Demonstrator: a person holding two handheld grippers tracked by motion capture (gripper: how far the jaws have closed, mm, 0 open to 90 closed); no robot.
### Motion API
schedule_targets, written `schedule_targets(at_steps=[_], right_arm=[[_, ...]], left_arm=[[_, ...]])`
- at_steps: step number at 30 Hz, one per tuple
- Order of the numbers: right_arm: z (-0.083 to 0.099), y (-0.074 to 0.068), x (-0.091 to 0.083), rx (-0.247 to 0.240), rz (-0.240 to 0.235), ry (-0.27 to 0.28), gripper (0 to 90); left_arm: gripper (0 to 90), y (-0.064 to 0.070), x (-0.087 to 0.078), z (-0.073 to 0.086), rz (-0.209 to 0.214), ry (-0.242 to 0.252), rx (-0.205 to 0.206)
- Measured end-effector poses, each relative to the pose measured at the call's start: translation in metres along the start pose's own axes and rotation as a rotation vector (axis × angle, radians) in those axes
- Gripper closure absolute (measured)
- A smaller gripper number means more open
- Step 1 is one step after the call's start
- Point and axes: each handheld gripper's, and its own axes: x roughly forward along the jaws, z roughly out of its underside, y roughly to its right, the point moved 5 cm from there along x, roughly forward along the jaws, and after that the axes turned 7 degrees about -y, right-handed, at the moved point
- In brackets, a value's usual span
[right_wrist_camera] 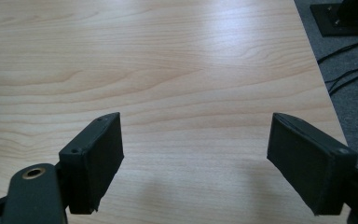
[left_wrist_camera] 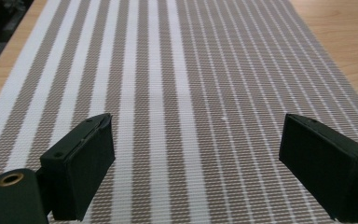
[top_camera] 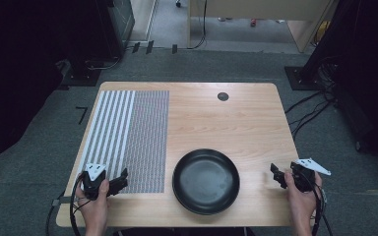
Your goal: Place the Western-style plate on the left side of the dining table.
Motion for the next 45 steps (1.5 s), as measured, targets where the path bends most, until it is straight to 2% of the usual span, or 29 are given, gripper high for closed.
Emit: schedule_targets(at_steps=[7,23,45], right_arm=[[-0.001,-0.013,-0.003,-0.033,-0.01,0.002,18.7],[-0.004,-0.035,-0.008,-0.065,-0.043,0.019,19.1],[-0.004,-0.062,-0.011,-0.099,-0.106,0.026,19.5]], left_arm=[[9.9,0.012,0.0,-0.002,0.026,0.001,0.018],[9.9,0.042,0.002,-0.002,0.079,-0.007,0.074],[10.0,0.064,0.003,0.0,0.125,-0.016,0.113]])
